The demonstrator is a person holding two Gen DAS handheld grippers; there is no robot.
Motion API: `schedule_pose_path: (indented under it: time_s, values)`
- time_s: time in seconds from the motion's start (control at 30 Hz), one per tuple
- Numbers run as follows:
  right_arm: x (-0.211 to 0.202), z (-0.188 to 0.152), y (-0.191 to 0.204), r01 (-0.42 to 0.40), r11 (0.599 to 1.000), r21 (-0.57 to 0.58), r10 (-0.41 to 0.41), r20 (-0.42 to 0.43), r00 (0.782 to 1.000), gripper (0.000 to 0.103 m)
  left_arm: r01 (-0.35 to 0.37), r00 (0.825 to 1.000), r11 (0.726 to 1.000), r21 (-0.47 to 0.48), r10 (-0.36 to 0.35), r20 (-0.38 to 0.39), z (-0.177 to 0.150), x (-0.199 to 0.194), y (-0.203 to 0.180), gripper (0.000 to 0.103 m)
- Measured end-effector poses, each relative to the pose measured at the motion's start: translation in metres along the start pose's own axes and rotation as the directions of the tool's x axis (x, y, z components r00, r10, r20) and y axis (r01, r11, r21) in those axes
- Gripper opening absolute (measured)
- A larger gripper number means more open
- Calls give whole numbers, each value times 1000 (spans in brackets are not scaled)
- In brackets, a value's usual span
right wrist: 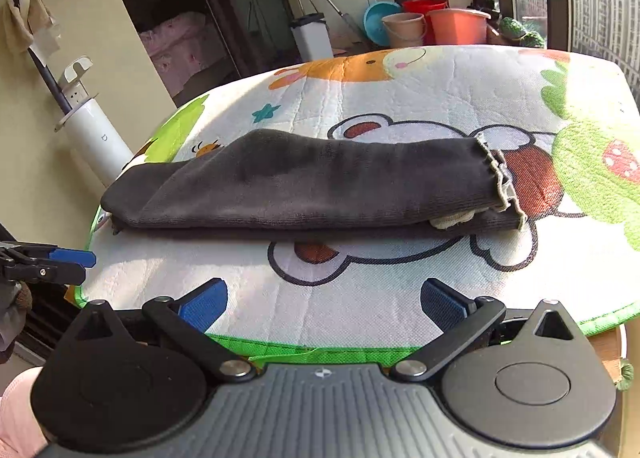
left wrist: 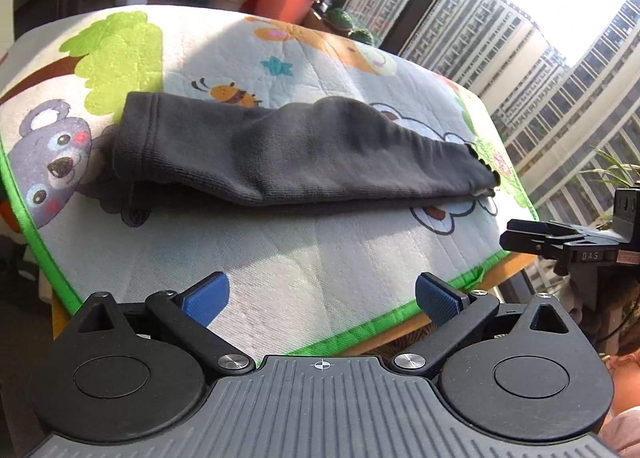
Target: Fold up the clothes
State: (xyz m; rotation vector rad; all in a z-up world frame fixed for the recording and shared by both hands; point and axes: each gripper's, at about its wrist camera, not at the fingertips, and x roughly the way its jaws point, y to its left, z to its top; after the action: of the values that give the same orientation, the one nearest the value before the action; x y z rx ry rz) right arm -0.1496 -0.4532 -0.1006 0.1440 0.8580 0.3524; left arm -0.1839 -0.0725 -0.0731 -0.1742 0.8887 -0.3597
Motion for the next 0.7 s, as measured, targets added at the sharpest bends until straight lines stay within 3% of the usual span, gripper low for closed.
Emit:
schedule_pose_path:
  time_s: [0.03,0.13,0.27,0.33,0.57,0.6,0.67,0.7]
  values:
    - [-1,10,-8,77,997,-2,-77,93,993,103,-59,996,998,20,58,63,12,-2,2,102]
    - [11,23,-39,94,990,110,-112,180,977,103,-146,981,989,-20,147,126,41,7,18,102]
    - [41,18,-58,78,984,158,-98,123,988,103,-203,972,974,-103,212,96,49,30,30,102]
    - [71,6,-62,84,979,186,-93,39,995,103,-232,966,966,-113,243,91,48,42,33,102]
    - [75,2,-62,69,975,210,-66,-22,998,103,-238,968,963,-128,246,55,3,57,34,100]
    - [72,3,-65,58,973,221,-54,-24,998,103,-240,967,963,-125,248,53,0,59,34,96]
    - [56,5,-70,89,953,291,-112,62,992,93,-256,963,960,-112,264,60,-3,56,34,79]
    - [48,7,-68,135,955,264,-170,113,979,85,-256,963,961,-110,263,60,-3,53,35,71]
